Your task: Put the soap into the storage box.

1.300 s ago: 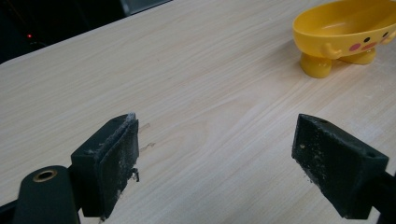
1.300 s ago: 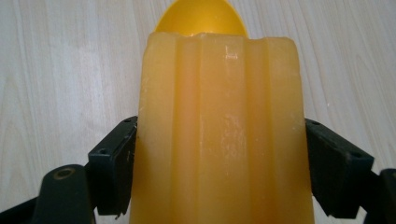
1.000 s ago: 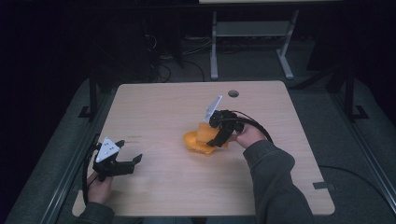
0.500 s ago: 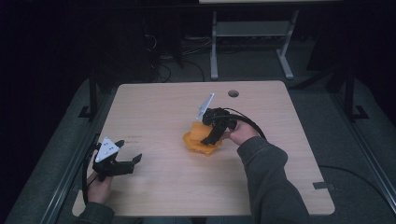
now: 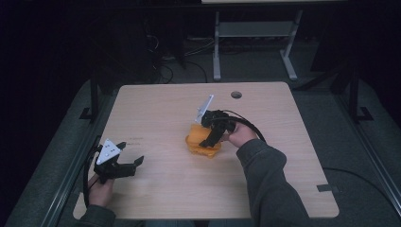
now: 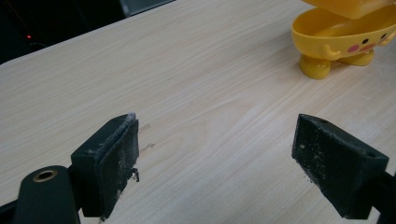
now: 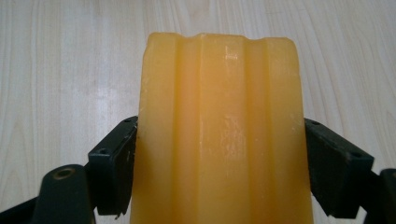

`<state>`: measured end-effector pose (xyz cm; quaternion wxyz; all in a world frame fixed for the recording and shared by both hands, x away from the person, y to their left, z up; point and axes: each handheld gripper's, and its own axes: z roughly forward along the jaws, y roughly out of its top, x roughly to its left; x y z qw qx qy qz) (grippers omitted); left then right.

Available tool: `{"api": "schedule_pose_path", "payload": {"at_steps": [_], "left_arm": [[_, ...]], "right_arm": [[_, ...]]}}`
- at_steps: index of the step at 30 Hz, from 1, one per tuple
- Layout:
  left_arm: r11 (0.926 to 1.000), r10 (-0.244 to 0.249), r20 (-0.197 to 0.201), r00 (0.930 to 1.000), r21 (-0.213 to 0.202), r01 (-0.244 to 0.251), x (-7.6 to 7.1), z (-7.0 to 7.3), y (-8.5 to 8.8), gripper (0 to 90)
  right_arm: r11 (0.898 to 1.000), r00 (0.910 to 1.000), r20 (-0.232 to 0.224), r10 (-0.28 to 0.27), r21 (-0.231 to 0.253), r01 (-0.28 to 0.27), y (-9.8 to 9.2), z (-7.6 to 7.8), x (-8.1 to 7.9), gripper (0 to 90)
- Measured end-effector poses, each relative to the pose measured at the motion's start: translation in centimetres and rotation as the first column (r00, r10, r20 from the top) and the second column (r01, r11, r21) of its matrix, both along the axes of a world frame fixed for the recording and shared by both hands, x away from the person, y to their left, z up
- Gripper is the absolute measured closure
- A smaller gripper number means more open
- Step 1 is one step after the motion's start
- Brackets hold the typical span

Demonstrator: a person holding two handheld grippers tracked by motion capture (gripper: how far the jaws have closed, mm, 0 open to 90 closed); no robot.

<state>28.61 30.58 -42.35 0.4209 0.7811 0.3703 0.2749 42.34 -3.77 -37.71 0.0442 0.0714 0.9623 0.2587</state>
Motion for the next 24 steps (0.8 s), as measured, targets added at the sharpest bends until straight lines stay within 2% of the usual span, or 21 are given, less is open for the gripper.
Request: {"api": "schedule_pose_path", "payload": {"at_steps": [13, 16, 18, 24], "left_arm": [[1.0, 0.004, -0.003, 1.0, -0.004, -0.004, 0.0, 0.0, 0.0, 14.1], [1.0, 0.004, -0.003, 1.0, -0.005, -0.004, 0.0, 0.0, 0.0, 14.1], [1.0, 0.004, -0.002, 1.0, -0.005, -0.004, 0.0, 0.0, 0.0, 14.1], [1.0, 0.0, 0.0, 1.0, -0.001, 0.0, 0.0, 0.0, 0.0, 14.1]], "right_arm": [[1.0, 0.9998, -0.008, 0.015, 0.0, -0.015, 0.6, -1.0, 0.2, 20.6], [1.0, 0.9996, -0.027, 0.01, -0.008, -0.011, 0.5, -1.7, 0.3, 20.5], [1.0, 0.9995, -0.03, 0.006, 0.014, -0.006, 0.2, -1.9, 0.4, 20.5], [1.0, 0.9996, -0.029, 0.0, 0.024, 0.001, 0.0, -2.0, 0.3, 20.3]]}}
